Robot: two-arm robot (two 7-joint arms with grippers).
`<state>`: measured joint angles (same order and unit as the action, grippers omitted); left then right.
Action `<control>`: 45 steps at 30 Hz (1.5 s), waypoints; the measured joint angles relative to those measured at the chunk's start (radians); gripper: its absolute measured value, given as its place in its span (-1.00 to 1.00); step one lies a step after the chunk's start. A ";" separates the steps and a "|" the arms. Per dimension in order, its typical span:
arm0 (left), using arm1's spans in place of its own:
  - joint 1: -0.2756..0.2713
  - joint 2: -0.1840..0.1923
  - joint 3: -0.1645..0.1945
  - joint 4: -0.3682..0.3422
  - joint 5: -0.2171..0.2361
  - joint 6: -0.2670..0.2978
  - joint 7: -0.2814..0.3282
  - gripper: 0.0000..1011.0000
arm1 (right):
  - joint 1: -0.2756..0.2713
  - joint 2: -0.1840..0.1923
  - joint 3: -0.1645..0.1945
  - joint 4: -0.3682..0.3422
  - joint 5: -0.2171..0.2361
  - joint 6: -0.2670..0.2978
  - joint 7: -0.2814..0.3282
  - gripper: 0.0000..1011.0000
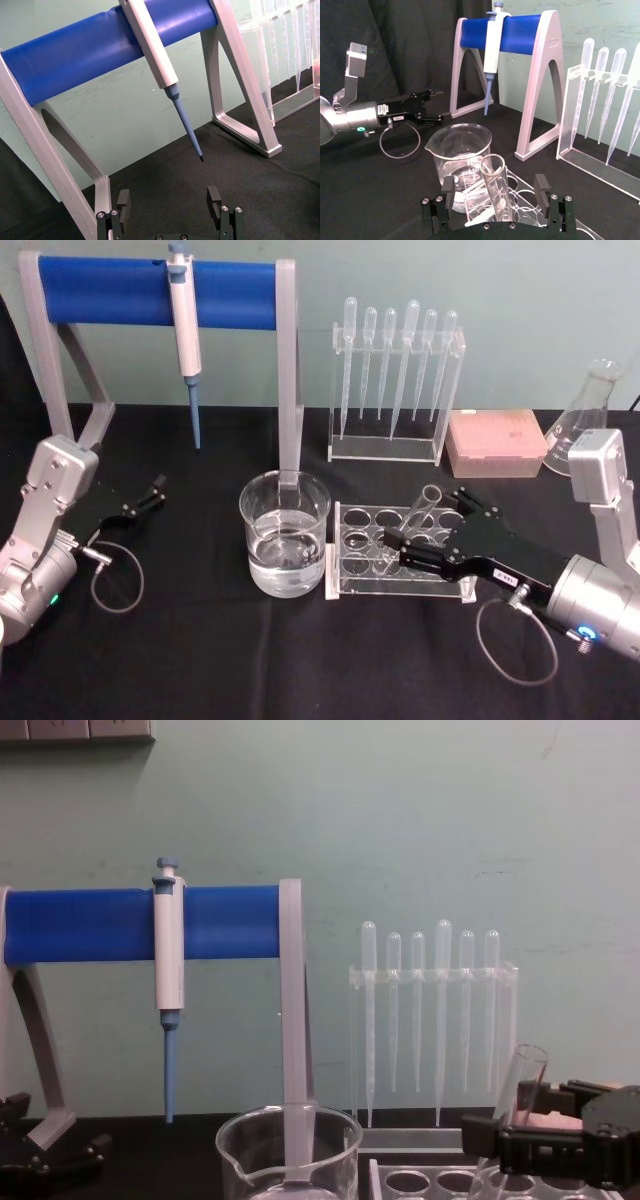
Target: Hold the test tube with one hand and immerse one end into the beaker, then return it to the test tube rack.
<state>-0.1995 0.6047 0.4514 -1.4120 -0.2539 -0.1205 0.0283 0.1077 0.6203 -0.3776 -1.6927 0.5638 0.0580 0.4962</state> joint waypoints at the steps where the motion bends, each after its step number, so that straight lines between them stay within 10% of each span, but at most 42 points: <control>1: 0.000 0.000 0.000 0.000 0.000 0.000 0.000 0.98 | 0.001 -0.002 0.000 0.005 -0.001 -0.004 0.001 0.98; 18: 0.000 0.000 0.000 0.000 0.000 0.000 0.000 0.98 | 0.003 -0.016 -0.002 0.026 -0.005 -0.029 0.012 0.92; 45: 0.000 0.000 0.000 0.000 0.000 0.000 0.000 0.98 | 0.002 -0.013 0.000 0.023 -0.004 -0.026 0.012 -0.52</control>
<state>-0.1995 0.6047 0.4514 -1.4120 -0.2538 -0.1205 0.0283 0.1101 0.6071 -0.3775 -1.6701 0.5599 0.0321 0.5086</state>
